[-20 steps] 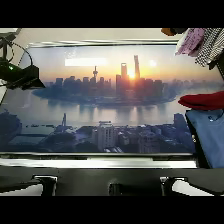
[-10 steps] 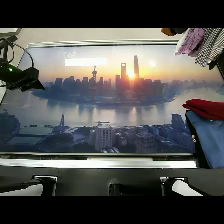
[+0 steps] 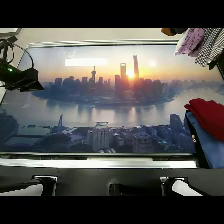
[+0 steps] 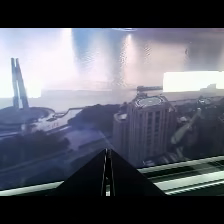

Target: Fold the clothes and pants, and hang the long-sleeved shirts on hangers.

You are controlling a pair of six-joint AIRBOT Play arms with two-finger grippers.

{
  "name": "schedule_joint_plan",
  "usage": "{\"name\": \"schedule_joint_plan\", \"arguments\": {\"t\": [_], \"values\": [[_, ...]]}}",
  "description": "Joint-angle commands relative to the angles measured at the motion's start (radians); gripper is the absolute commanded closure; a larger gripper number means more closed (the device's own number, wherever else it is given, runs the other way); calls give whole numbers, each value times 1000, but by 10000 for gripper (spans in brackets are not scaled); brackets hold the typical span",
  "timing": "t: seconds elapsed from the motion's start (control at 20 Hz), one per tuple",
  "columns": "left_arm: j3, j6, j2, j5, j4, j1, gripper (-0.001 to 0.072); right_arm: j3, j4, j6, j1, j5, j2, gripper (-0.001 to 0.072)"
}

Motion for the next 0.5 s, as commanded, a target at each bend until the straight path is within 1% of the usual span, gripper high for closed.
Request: {"name": "schedule_joint_plan", "arguments": {"t": [0.0,0.25,0.45], "values": [[0,0,0,-3,6,3,690,-122,-131,-47,0,1,1,686],[0,0,0,-37,6,3,690,-205,-147,-46,0,-9,1,685],[0,0,0,-43,6,3,690,-219,-166,-47,0,-29,1,680]]}}
